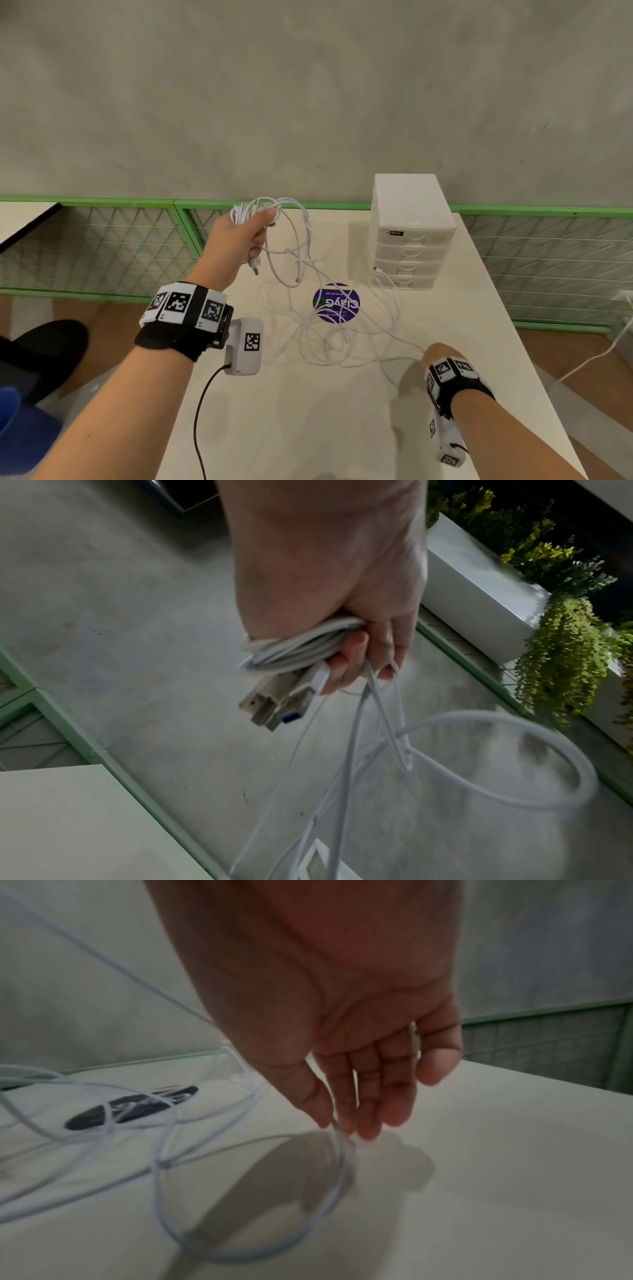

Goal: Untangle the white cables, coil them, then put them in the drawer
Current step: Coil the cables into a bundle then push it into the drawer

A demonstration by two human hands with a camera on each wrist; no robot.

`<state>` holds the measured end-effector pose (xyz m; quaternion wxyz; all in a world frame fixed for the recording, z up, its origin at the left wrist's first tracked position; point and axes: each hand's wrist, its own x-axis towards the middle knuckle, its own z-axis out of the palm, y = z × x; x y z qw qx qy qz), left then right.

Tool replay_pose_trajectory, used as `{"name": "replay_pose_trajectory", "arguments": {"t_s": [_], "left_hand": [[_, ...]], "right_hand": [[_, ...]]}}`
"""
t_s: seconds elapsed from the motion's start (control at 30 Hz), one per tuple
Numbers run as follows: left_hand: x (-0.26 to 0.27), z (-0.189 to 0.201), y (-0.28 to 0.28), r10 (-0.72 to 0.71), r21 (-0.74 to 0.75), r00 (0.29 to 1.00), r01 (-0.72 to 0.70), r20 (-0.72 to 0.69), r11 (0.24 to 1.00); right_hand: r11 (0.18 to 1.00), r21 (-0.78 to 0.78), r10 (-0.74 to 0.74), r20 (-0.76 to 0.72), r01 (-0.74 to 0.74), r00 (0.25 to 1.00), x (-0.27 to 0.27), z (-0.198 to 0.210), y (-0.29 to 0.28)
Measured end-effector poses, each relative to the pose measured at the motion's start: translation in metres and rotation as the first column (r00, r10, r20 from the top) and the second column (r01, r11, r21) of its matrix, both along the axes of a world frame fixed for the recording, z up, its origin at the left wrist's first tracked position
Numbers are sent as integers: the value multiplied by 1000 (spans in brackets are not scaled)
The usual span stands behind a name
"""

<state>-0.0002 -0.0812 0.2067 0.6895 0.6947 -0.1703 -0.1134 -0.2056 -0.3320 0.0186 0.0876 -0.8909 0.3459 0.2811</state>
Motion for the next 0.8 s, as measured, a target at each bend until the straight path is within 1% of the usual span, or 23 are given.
{"name": "replay_pose_trajectory", "arguments": {"t_s": [0.03,0.1,0.13,0.17,0.2,0.23,0.27,0.33,0.4,0.43,0.47,0.5,0.53,0.6,0.63,0.67,0.73,0.8], "left_hand": [[-1,-1,-2,-13,10,1000,13,-1,1000],[-4,-5,-9,-39,39,999,39,-10,998],[-6,-7,-12,-47,50,999,48,-17,998],[-7,-8,-15,-50,55,998,51,-24,997],[-9,-9,-18,-49,55,998,51,-29,997],[-10,-10,-20,-44,52,998,46,-35,998],[-11,-10,-22,-38,51,999,40,-39,998],[-12,-10,-25,-30,51,999,32,-40,998],[-13,-9,-26,-24,37,999,26,-35,999],[-14,-8,-25,-18,28,999,19,-31,999],[-14,-7,-23,-7,21,1000,7,-25,1000],[-13,-5,-21,9,15,1000,-9,-20,1000],[-11,-2,-18,28,5,999,-28,-17,1000],[-7,2,-10,73,-30,997,-73,-23,997],[-4,3,-6,94,-51,995,-95,-28,994],[-1,3,-3,112,-69,993,-114,-31,991],[2,3,1,140,-97,989,-143,-37,985],[4,3,3,159,-129,986,-163,-47,978]], "right_hand": [[996,8,-87,60,87,994,12,2,2],[971,31,-239,222,238,945,42,16,9],[970,35,-239,344,242,908,57,25,13],[987,43,-158,486,156,860,68,33,18],[997,73,-56,611,15,790,77,41,25],[981,134,10,696,-143,718,82,52,33],[935,231,14,734,-270,679,88,64,43],[800,414,-15,738,-435,674,96,79,61],[685,530,-68,730,-500,680,102,86,75],[647,565,-98,727,-511,680,101,86,79],[632,581,-125,730,-512,672,99,82,81],[641,580,-150,737,-503,659,95,76,80],[676,571,-173,738,-466,653,90,69,76],[777,523,-193,728,-351,658,81,51,62],[830,482,-179,707,-280,684,76,40,53],[881,424,-137,656,-212,743,71,31,44],[948,301,-57,471,-99,880,62,5,24],[973,231,-87,286,20,954,48,-21,5]]}}
